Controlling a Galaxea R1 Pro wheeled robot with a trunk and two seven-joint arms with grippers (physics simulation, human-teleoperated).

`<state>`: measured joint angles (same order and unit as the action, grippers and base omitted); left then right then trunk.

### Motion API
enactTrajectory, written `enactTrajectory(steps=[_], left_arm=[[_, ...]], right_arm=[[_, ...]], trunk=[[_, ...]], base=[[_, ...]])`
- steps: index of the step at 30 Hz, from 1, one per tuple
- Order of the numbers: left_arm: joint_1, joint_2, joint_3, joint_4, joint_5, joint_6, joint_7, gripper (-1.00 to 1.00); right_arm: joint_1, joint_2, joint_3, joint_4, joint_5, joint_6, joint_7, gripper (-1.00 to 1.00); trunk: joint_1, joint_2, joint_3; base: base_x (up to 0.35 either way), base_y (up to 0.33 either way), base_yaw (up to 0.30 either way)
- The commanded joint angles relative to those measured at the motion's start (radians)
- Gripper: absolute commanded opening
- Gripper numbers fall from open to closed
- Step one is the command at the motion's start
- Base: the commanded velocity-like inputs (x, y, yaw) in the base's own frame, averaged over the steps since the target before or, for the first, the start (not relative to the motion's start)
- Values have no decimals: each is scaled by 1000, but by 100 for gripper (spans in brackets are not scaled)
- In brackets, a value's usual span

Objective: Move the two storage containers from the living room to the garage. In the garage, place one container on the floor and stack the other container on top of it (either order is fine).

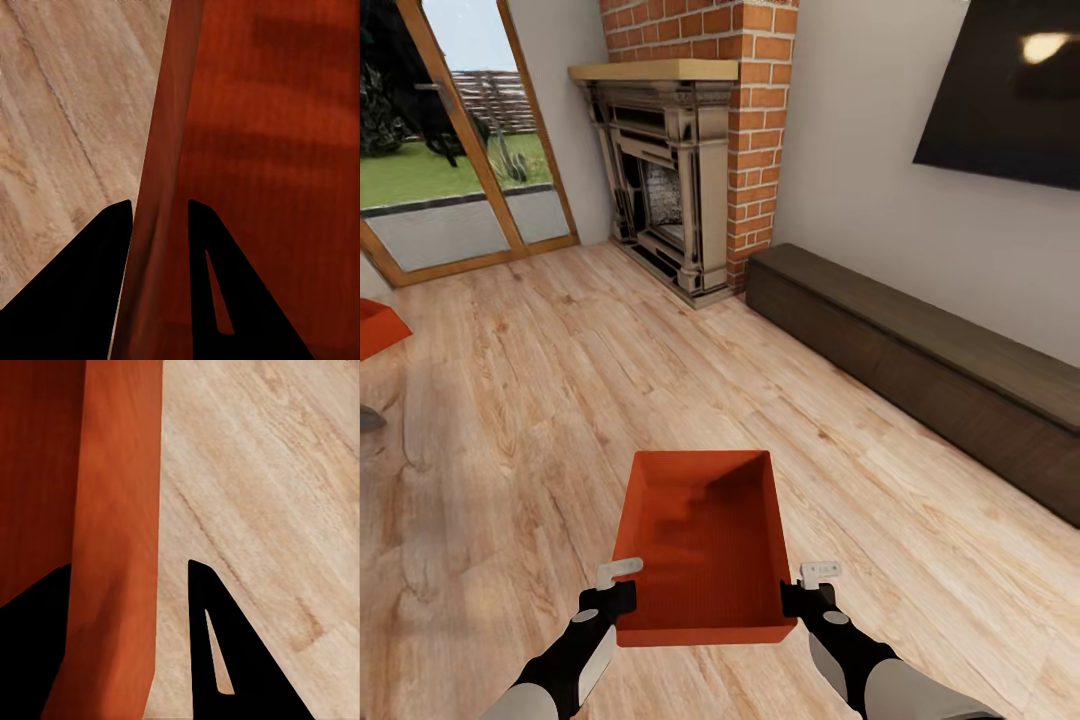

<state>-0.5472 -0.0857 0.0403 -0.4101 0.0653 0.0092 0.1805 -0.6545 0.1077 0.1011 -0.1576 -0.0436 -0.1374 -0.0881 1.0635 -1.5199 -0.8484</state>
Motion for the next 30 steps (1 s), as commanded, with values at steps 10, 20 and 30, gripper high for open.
enactTrajectory(steps=[10, 20, 30], left_arm=[[0, 0, 12, -3, -1, 2, 5, -100], [0, 0, 12, -3, -1, 1, 5, -100], [0, 0, 12, -3, -1, 2, 5, -100]], right_arm=[[0, 1, 5, 3, -7, -2, -7, -100], [0, 3, 5, 4, -8, -2, -7, -100], [0, 4, 5, 4, -9, -2, -7, -100]], trunk=[[-39, 70, 31], [-77, 140, 62], [-115, 210, 93]], base=[[0, 0, 0], [0, 0, 0], [0, 0, 0]])
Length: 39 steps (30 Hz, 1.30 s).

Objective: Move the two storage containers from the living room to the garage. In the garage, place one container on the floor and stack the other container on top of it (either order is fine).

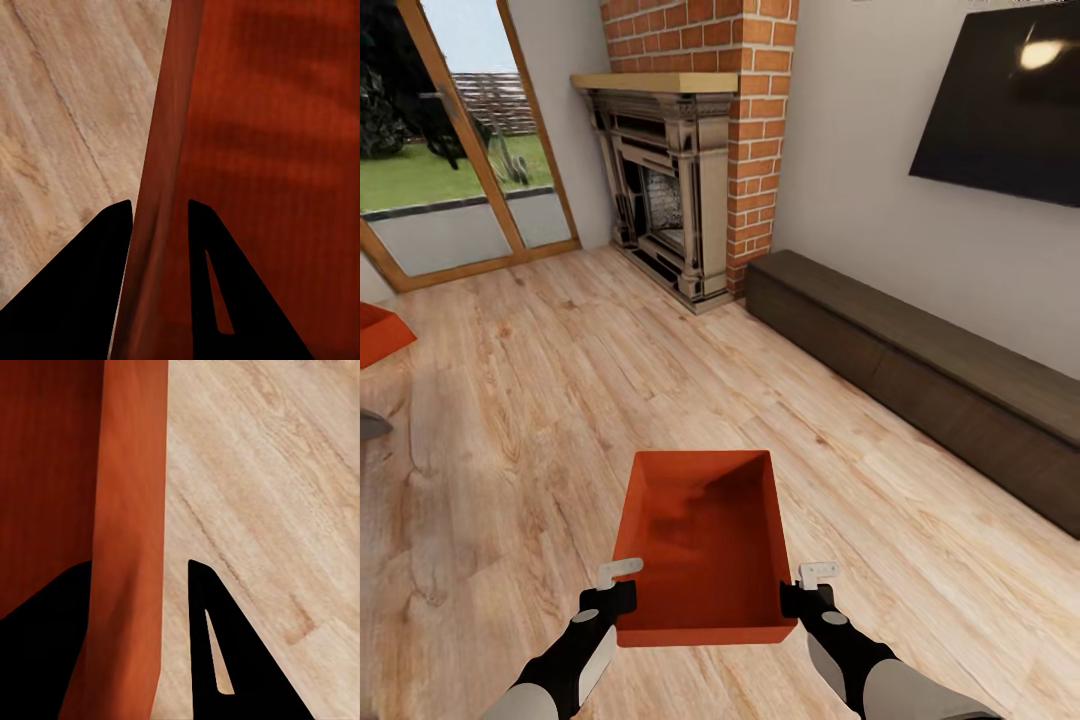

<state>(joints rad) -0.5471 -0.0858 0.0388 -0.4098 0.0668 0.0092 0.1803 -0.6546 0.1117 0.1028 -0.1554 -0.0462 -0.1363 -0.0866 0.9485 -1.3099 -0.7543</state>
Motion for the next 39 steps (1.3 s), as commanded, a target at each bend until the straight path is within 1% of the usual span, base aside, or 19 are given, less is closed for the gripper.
enactTrajectory(steps=[1, 17, 21, 39], left_arm=[[-1, 0, 13, -3, -2, 1, 5, -100], [-1, 0, 13, -3, -3, 2, 5, -100], [-1, 0, 13, -3, -2, 2, 5, -100], [-1, -2, 13, -1, -2, 3, 5, -100]], right_arm=[[0, 0, 3, 2, -6, -3, -9, -100], [2, 2, 4, 4, -7, 0, -9, -100], [3, 7, 3, 4, -6, 0, -8, -100], [3, 8, 3, 4, -4, 0, -9, -100]], trunk=[[-4, 7, 3], [-65, 119, 53], [-81, 147, 65], [-150, 273, 122]], base=[[0, 0, 0], [0, 0, 0], [0, 0, 0], [0, 0, 0]])
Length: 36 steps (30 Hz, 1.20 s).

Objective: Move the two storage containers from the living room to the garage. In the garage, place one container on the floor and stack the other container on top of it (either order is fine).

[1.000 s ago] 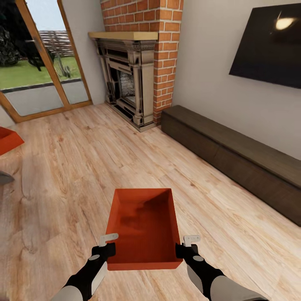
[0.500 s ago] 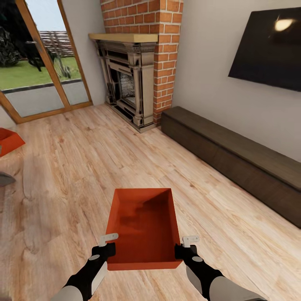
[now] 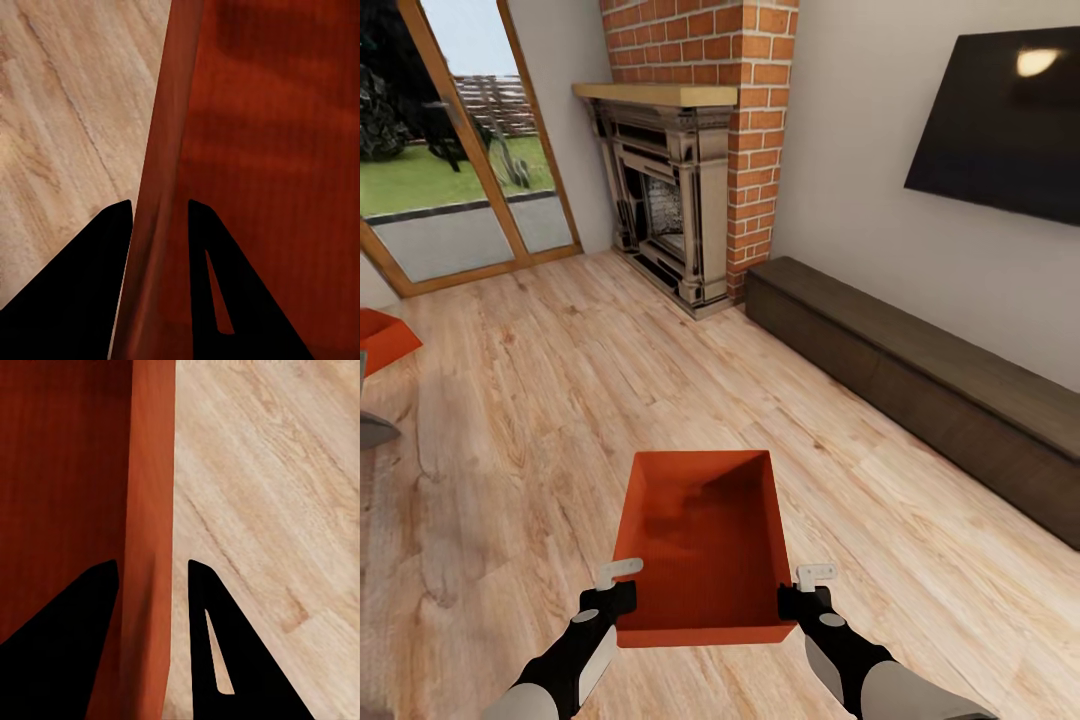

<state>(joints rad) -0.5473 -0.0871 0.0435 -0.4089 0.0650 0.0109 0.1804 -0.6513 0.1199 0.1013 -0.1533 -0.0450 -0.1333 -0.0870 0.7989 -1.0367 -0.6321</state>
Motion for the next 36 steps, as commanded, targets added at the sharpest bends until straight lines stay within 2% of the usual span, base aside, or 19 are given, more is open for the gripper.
enactTrajectory(steps=[1, 36], left_arm=[[0, 0, 9, -2, -1, 2, 5, -100], [0, 0, 9, -2, -1, 3, 5, -100]], right_arm=[[-1, 0, 5, 1, -6, -3, -8, -100], [-1, 0, 5, 1, -4, 1, -10, -100]], trunk=[[-4, 7, 3], [-138, 252, 112]], base=[[0, 0, 0], [0, 0, 0]])
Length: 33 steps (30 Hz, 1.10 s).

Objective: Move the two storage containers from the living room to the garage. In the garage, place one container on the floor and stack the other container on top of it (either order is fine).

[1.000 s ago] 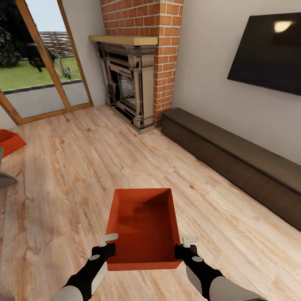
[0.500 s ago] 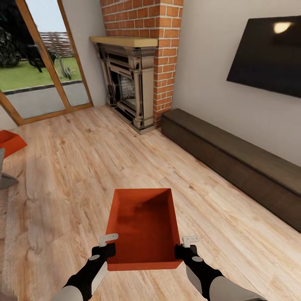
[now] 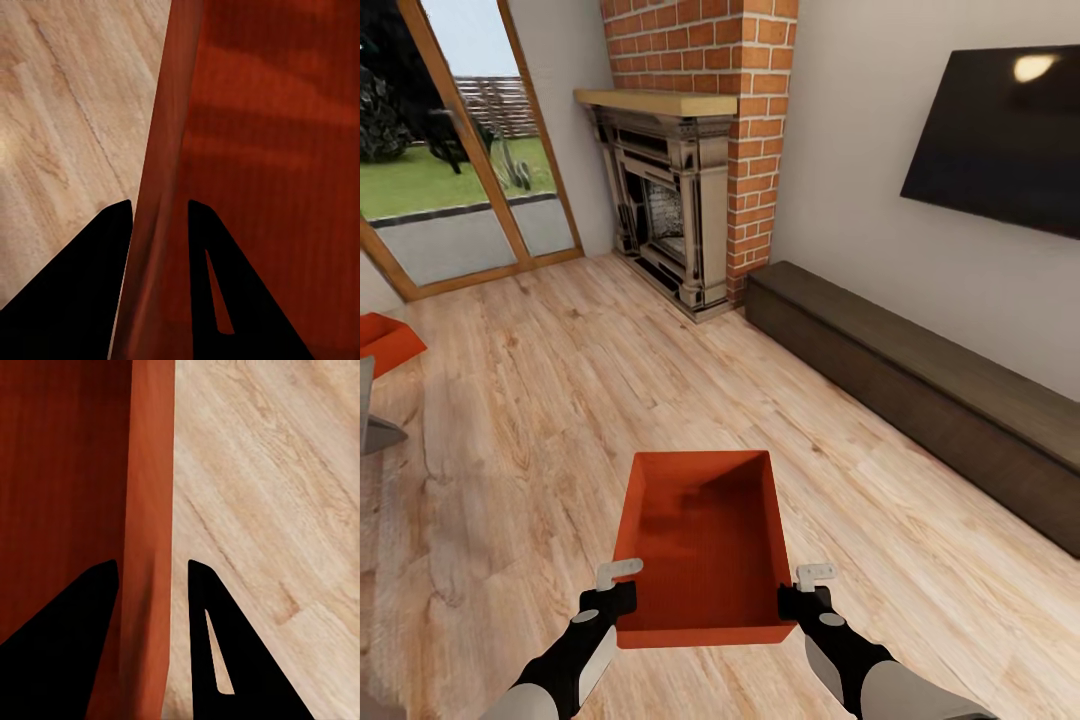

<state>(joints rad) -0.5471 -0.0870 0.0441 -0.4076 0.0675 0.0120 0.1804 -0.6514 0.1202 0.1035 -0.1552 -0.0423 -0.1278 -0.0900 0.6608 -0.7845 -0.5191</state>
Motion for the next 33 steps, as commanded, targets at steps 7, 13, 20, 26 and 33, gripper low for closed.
enactTrajectory(steps=[7, 13, 20, 26, 33], left_arm=[[-1, 0, 8, -5, -3, 2, 5, -100], [-1, 0, 8, -4, -3, 2, 5, -100], [-1, 0, 8, -5, -3, 2, 5, -100], [-1, 1, 8, -5, -3, 2, 5, -100], [-1, 1, 8, -5, -3, 2, 5, -100]], right_arm=[[-1, 0, 2, 3, -10, -2, -8, -100], [-1, 1, 2, 3, -13, 0, -12, -100], [-1, 1, 2, 3, -13, 1, -13, -100], [-1, 1, 2, 3, -13, 1, -14, -100], [-1, 1, 2, 3, -13, 1, -14, -100]], trunk=[[-27, 48, 21], [-50, 90, 44], [-77, 139, 76], [-100, 181, 104], [-126, 230, 137]], base=[[0, 0, 0], [0, 0, 0], [0, 0, 0], [0, 0, 0], [0, 0, 0]])
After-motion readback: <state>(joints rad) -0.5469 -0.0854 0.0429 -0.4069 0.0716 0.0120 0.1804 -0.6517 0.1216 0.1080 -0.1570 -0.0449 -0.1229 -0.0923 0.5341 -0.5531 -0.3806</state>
